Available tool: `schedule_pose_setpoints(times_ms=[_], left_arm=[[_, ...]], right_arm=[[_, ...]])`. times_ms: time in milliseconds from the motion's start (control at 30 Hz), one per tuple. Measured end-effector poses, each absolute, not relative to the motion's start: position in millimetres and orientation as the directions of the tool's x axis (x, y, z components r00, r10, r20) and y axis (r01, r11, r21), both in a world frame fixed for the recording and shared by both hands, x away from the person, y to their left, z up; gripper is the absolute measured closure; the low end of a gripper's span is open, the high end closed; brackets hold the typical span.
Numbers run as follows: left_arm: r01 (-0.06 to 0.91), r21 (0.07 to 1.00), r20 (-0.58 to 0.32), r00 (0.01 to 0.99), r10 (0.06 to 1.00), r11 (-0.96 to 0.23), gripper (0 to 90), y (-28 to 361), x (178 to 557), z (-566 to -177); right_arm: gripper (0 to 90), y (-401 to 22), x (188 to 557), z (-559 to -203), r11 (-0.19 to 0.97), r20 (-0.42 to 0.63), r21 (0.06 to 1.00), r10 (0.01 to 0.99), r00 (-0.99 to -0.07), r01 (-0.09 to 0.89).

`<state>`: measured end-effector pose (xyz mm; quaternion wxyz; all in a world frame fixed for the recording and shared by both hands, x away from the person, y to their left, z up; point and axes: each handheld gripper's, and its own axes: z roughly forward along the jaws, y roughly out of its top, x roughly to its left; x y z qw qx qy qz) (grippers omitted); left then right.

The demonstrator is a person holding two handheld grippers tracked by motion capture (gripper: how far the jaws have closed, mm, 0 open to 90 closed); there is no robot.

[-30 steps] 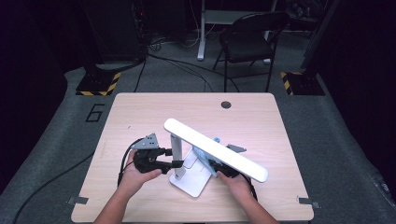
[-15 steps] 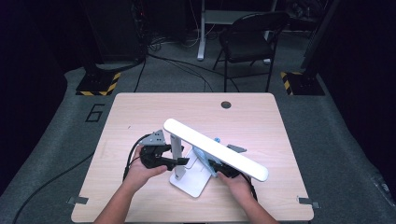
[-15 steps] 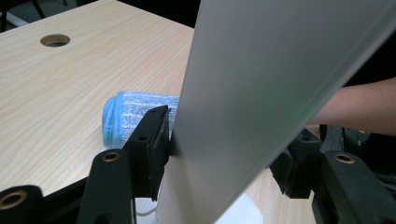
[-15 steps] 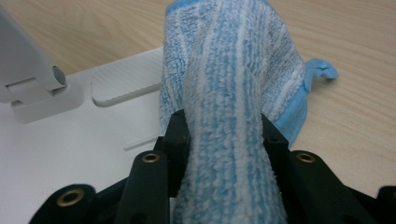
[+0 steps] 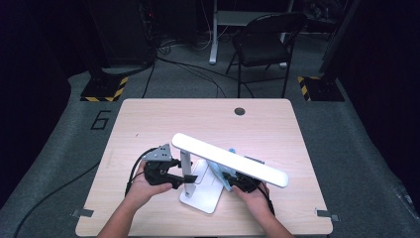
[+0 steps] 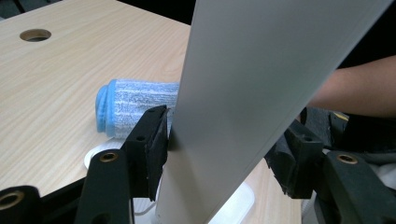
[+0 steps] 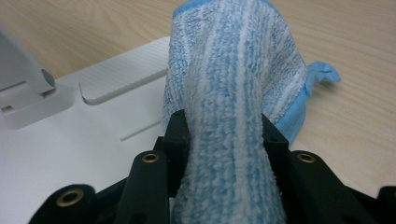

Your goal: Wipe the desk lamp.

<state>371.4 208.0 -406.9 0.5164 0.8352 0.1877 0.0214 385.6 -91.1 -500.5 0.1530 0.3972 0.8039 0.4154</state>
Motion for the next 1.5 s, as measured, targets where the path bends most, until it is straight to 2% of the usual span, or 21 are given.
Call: schedule_pose_setpoints(times_ms=[167, 367, 600, 667, 967, 1367, 1500], left_arm=[[0.294, 0.868, -0.164, 0.931, 0.327, -0.401, 43.6, 212, 367, -407], [0.294, 0.862, -0.157, 0.93, 0.333, -0.413, 48.6, 216, 364, -405], [0.298, 0.861, -0.162, 0.929, 0.333, -0.412, 48.3, 217, 361, -405], [0.301, 0.857, -0.163, 0.929, 0.333, -0.418, 48.2, 218, 360, -405], [0.313, 0.857, -0.173, 0.923, 0.344, -0.41, 47.6, 226, 359, -406], [0.31, 0.859, -0.15, 0.913, 0.379, -0.407, 48.4, 231, 362, -407], [0.303, 0.86, -0.118, 0.901, 0.417, -0.411, 49.5, 227, 365, -406]], right_arm=[[63.6, -96, 380, -503, 0.335, 0.09, 0.786, 0.769, -0.633, 0.519], [63.5, -95, 362, -499, 0.315, 0.133, 0.786, 0.754, -0.643, 0.532], [62.9, -72, 336, -500, 0.415, 0.098, 0.776, 0.664, -0.741, 0.475], [62.9, -65, 334, -504, 0.45, 0.057, 0.769, 0.66, -0.749, 0.454], [63.5, -55, 356, -509, 0.444, 0.065, 0.762, 0.672, -0.737, 0.472], [63.4, -40, 383, -508, 0.443, 0.055, 0.761, 0.684, -0.728, 0.474], [63.5, -41, 390, -509, 0.433, 0.053, 0.767, 0.693, -0.719, 0.473]])
